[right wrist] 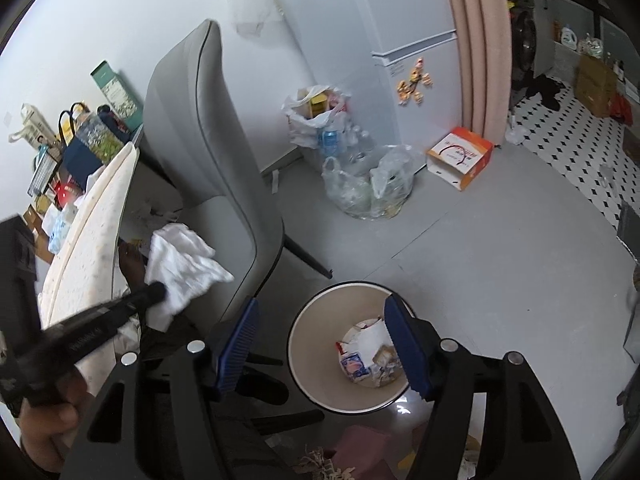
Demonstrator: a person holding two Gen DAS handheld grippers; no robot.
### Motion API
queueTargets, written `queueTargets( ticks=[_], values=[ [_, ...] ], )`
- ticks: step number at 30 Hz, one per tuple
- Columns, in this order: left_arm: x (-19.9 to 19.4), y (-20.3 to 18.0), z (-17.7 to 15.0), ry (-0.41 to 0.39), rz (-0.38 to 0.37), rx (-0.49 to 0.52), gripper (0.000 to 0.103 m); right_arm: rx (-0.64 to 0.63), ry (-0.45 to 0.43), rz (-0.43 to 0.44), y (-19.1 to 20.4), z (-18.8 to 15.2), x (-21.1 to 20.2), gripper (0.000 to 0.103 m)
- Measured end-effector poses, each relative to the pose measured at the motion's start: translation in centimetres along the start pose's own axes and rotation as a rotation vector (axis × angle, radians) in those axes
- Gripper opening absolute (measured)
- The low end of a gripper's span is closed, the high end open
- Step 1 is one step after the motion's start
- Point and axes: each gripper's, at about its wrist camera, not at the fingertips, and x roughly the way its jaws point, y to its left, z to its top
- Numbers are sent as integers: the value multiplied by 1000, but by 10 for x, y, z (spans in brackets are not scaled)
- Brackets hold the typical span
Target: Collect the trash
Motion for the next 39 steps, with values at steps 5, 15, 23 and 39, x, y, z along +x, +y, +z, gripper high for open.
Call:
queueTargets(
  ticks=[5,15,23,39],
  values=[
    [20,-16,-5,48,-16,25,3,16,-33,-20,-11,2,-20,65],
    [42,-32,-9,114,-61,37,18,54,-74,-36,-28,3,-43,65],
    [33,-28,-7,83,-74,22,67,62,-81,-28,-28,1,-45,65],
    [-53,22,8,-92,-17,-75,96,-7,-144,11,13,9,-68,87]
  ],
)
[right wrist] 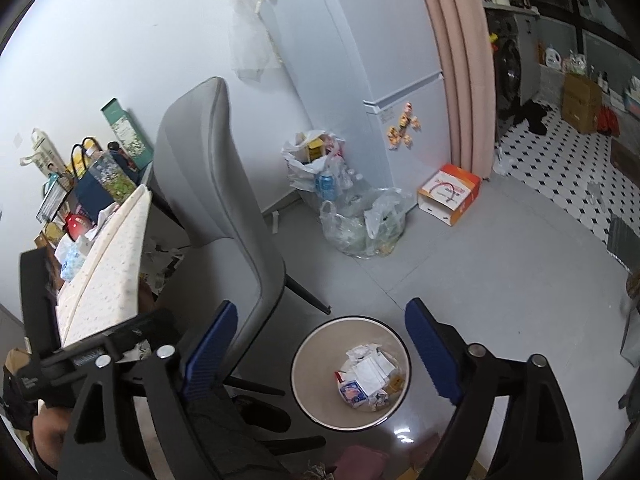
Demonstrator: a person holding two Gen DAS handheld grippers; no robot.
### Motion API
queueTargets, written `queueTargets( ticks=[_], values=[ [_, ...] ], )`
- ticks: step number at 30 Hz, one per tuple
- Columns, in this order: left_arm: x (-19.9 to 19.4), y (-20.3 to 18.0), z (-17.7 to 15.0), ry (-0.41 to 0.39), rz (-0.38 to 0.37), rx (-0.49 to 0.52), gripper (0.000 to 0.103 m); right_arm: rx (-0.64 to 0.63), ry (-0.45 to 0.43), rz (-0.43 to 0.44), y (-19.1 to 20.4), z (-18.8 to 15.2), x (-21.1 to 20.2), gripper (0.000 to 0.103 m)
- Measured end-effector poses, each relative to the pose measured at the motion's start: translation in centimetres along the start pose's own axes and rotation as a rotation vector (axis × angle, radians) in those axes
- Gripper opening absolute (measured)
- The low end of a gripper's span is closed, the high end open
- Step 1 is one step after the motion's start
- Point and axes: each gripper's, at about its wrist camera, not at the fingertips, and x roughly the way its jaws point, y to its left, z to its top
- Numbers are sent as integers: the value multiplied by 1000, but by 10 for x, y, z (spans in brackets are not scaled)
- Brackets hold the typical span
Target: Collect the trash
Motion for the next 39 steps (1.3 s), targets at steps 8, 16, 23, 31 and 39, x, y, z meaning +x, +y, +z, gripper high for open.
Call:
queueTargets(
  ticks=[8,16,23,31,39],
  values=[
    [-60,36,-2,-101,40,-58,97,-79,-9,54,53,-5,-8,90],
    [-111,71,-12,-175,81,-99,97,-145,-19,92,102,-12,-17,95],
    [-161,88,-26,-259,140,-100,97,-216,-68,62,144,-19,-40,95],
    [-222,103,-56,-367,251,-81,97,-258,-134,116,187,-35,-78,95],
    [-265,115,-88,-421,315,-97,97,-299,-163,120,224,-59,-102,95]
  ],
)
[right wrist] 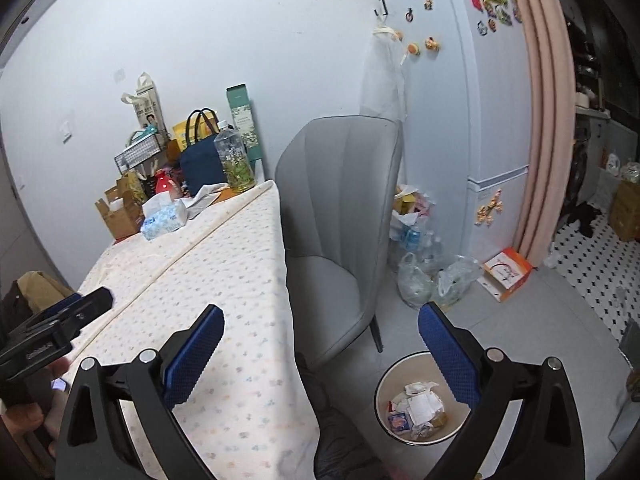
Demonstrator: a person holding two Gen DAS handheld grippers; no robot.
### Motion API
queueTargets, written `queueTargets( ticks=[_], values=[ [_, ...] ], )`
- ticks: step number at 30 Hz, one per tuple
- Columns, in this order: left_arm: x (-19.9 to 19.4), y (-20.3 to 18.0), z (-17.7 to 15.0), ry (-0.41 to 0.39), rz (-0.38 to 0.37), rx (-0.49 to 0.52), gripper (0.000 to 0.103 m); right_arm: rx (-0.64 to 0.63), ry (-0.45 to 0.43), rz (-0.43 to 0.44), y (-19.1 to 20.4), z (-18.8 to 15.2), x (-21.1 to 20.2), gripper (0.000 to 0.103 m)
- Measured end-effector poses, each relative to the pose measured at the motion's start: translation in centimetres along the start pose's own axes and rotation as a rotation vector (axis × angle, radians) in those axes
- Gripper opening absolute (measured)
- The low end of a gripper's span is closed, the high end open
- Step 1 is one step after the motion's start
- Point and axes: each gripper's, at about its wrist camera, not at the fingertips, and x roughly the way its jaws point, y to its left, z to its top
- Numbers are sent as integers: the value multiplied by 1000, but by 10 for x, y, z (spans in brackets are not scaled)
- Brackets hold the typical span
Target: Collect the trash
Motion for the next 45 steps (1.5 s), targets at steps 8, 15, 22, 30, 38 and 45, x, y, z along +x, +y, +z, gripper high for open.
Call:
queueTargets(
  ticks=[8,15,22,30,38,45],
  values=[
    [-21,22,-12,0,47,-8,97,-80,-14,42,34,-10,-15,95],
    [-36,27,-12,-24,64,-5,97,-115,-13,72,54,-14,-22,95],
    [-34,28,-16,-14,55,-7,97,-100,-17,32,50,-18,-22,95],
    [-28,22,-18,-2,46,-6,97,-88,-13,22,43,-15,-18,95],
    [-22,17,-21,12,31,2,97,-79,-9,21,38,-17,-15,95],
    [-20,16,-22,15,31,-1,97,-77,-10,23,38,-17,-15,95]
  ],
)
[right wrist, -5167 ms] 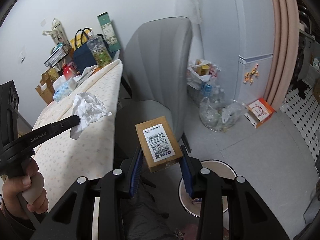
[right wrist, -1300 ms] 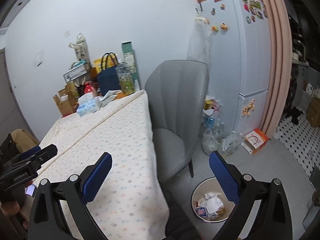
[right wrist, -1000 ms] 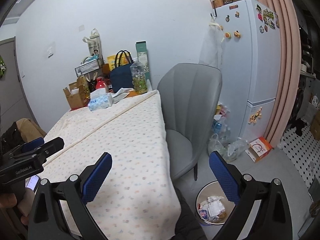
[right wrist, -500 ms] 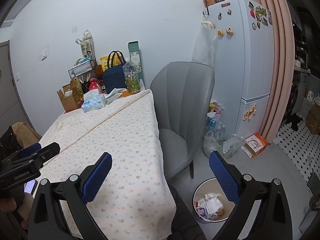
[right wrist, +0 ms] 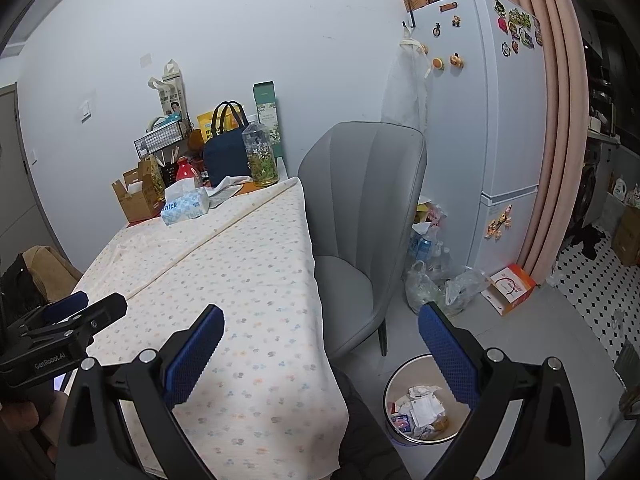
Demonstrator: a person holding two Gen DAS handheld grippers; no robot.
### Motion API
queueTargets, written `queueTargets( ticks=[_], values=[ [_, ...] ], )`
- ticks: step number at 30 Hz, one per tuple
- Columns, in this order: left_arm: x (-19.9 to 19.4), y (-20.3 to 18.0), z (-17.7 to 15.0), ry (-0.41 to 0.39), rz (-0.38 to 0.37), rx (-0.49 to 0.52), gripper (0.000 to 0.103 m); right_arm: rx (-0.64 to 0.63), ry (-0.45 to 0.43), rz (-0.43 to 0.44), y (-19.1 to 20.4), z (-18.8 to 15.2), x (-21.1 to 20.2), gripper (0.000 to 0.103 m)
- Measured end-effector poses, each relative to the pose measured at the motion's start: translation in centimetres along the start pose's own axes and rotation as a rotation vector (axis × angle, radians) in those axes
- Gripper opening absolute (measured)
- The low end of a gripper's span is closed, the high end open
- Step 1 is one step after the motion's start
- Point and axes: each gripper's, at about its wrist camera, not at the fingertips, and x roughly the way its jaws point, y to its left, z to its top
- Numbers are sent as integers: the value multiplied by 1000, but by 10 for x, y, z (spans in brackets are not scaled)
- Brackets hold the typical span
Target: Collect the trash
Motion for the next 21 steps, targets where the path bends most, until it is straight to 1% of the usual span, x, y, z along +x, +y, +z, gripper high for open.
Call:
queueTargets(
  ticks=[21],
  values=[
    [1,-1,-1,3,-4,2,97,-6,0,4,2,0,0,95]
  ],
)
